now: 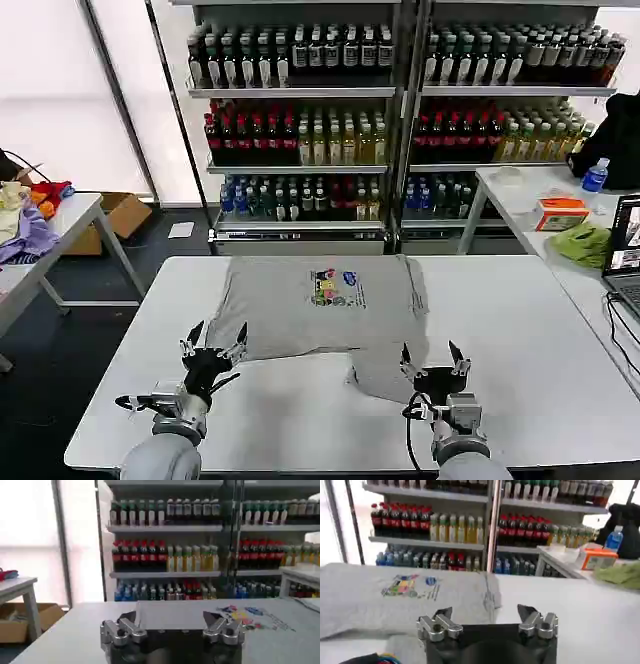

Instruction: Fold and organize the clothes.

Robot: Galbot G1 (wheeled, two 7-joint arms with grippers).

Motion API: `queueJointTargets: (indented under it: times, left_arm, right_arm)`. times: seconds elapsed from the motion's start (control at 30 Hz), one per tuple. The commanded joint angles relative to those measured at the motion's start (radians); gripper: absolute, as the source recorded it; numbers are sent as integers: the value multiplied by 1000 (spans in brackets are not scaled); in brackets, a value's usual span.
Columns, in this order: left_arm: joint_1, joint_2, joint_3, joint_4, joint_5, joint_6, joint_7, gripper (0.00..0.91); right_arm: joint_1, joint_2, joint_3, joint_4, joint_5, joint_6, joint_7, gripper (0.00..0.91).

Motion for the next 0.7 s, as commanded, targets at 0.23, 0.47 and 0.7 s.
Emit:
queueJointTargets:
  times: [0.23,0.47,0.7]
  left_arm:
    - [-43,36,-6,77,-41,171,11,907]
    - [-43,41,-22,90,-32,201,6,907]
    - [-39,45,-34,96,-36,204,1,907]
  right_arm:
    - [-45,11,-35,-27,25,-41,77,907]
    - [-49,34,-35,-25,24,-41,86,907]
    - [-52,45,-43,-31,23,-41,87,907]
